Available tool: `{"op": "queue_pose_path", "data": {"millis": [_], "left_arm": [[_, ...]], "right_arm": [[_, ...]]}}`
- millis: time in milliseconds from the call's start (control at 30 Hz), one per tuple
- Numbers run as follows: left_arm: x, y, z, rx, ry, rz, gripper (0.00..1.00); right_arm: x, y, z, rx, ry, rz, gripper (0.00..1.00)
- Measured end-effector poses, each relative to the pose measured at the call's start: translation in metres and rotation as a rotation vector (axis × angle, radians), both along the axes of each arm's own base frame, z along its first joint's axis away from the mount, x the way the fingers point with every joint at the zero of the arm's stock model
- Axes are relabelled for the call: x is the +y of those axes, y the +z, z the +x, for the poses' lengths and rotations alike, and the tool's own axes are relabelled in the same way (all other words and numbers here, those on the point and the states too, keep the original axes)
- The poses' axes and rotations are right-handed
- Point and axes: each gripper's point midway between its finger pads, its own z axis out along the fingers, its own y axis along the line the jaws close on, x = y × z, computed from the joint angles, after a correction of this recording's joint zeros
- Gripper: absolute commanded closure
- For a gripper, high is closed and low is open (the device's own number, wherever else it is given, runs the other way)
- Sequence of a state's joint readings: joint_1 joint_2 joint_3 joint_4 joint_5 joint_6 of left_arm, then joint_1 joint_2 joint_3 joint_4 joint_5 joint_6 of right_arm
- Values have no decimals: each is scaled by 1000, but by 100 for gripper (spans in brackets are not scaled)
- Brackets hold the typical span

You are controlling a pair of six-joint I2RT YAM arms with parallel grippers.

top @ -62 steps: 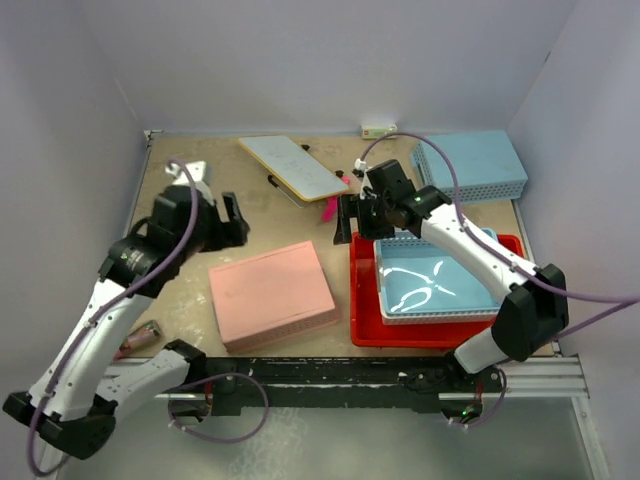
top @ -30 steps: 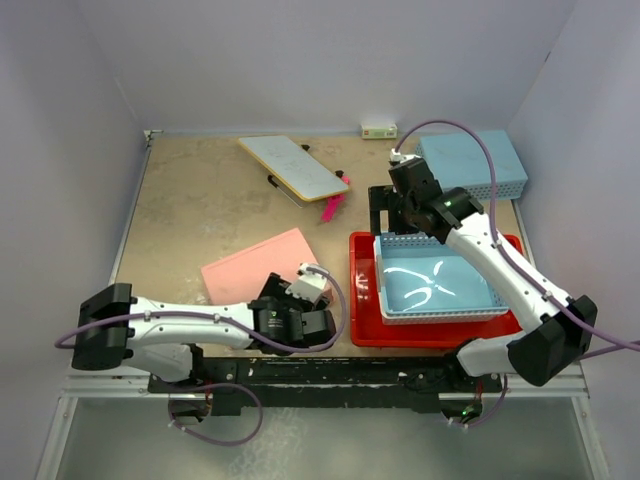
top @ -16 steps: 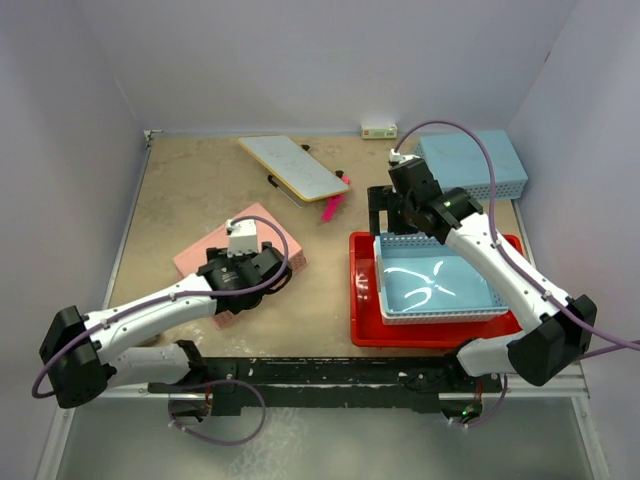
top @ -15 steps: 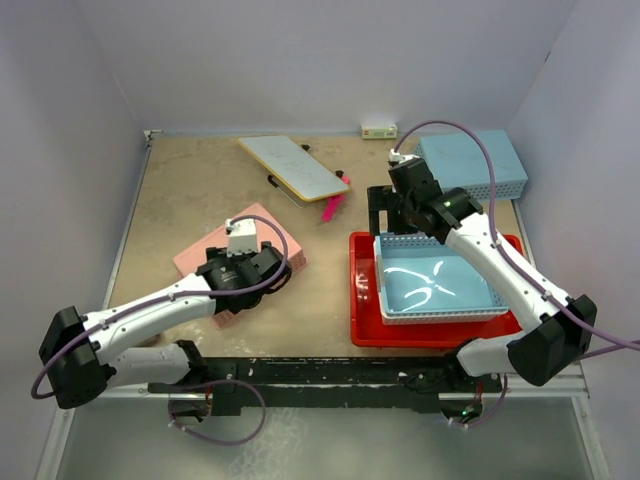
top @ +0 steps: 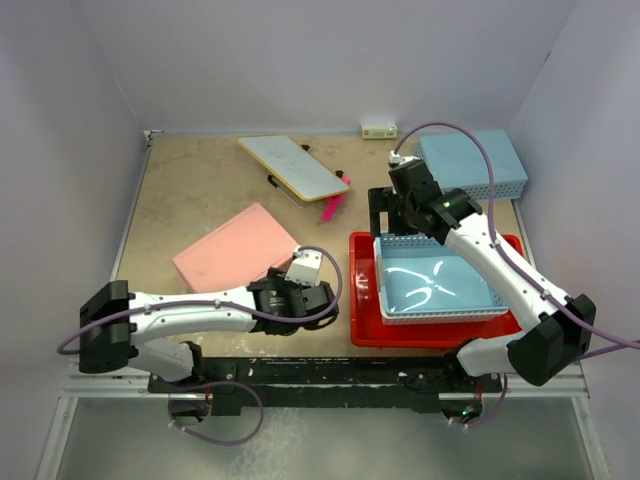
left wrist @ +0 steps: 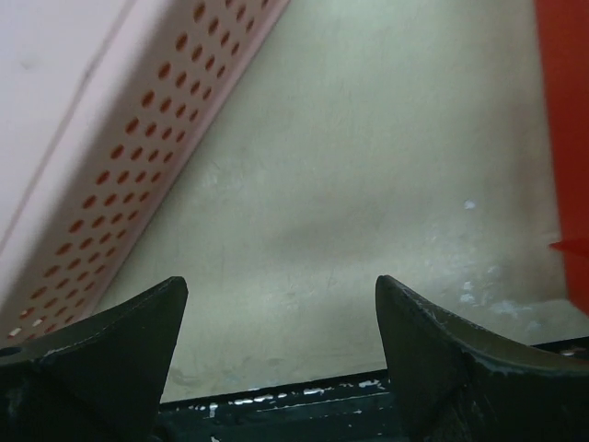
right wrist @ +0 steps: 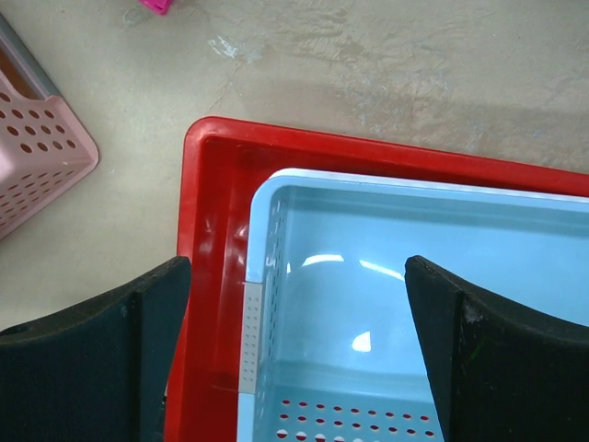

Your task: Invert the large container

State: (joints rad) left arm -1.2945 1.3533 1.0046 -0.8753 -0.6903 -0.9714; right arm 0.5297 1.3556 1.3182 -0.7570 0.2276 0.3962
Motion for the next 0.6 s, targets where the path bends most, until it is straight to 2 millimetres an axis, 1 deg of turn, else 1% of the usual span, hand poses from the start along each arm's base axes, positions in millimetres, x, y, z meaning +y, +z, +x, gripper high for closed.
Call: {"op": "queue_pose_path", "data": {"millis": [33, 67, 100, 133, 167, 233, 300, 333, 433, 500, 533, 567, 600], "left_arm": [[1, -15, -3, 31, -2, 13, 20], [5, -29, -5, 65, 4, 22, 20], [12, -39, -5, 89, 20, 31, 20], [22, -49, -3, 118, 53, 34, 20], [37, -59, 4, 144, 109, 35, 20], [63, -67, 18, 166, 214, 22, 20], [91, -63, 36, 174, 337, -31, 20], [102, -59, 45, 162, 384, -51, 20], [143, -45, 79, 108, 565, -126, 20], [171, -43, 94, 93, 666, -137, 20], [175, -42, 97, 93, 675, -138, 20], [195, -40, 103, 87, 745, -148, 21], [205, -36, 108, 81, 780, -158, 21]], "right_arm": [[0, -1, 0, 2, 0, -2, 0], [-1, -1, 0, 1, -3, -4, 0], [-2, -1, 0, 0, -5, -7, 0], [-2, -2, 0, 0, -6, -10, 0], [-3, -2, 0, 0, -7, -14, 0], [-4, -4, -1, 4, -7, -19, 0], [-4, -6, -1, 8, -7, -22, 0], [-4, -6, -1, 9, -7, -23, 0], [-3, -6, -1, 5, -6, -18, 0], [-3, -6, 0, 5, -4, -16, 0], [-3, -5, -1, 5, -3, -14, 0], [-3, -5, -1, 5, -2, -13, 0], [-3, -5, -1, 5, -2, -13, 0]]}}
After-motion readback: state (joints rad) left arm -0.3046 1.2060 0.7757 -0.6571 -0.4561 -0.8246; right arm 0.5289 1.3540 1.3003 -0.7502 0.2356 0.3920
